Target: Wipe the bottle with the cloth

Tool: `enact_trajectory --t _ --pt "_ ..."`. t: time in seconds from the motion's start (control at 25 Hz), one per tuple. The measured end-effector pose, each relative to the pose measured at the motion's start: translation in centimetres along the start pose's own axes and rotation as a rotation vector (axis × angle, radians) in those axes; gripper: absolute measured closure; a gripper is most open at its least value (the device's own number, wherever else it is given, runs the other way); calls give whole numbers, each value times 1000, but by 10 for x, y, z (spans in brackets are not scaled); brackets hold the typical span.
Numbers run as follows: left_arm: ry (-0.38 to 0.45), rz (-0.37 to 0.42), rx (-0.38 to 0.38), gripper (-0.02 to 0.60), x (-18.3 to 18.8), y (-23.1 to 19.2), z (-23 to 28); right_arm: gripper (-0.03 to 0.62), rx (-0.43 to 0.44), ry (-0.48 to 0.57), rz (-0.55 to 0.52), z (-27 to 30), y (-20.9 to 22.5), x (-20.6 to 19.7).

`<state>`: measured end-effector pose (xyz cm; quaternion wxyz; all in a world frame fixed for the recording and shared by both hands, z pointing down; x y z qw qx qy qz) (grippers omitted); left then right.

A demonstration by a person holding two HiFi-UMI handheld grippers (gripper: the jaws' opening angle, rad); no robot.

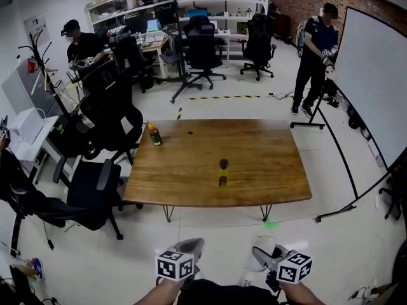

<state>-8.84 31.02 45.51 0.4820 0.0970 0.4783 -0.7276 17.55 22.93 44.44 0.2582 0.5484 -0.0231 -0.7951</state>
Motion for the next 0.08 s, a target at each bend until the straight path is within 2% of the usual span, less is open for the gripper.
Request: enact_trajectory --t 0.08 --pt "1 3 -9 565 1 3 2 523 -5 4 3 -1 1 -1"
Point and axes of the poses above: the fingertips, and each gripper's own axes: z forward along the fingers, y to its right, x out of its top, the point moved 8 cm from there along -z, backward along the fingers, and after that the axes turned 13 degrees about -z, right-handed, at the moved point
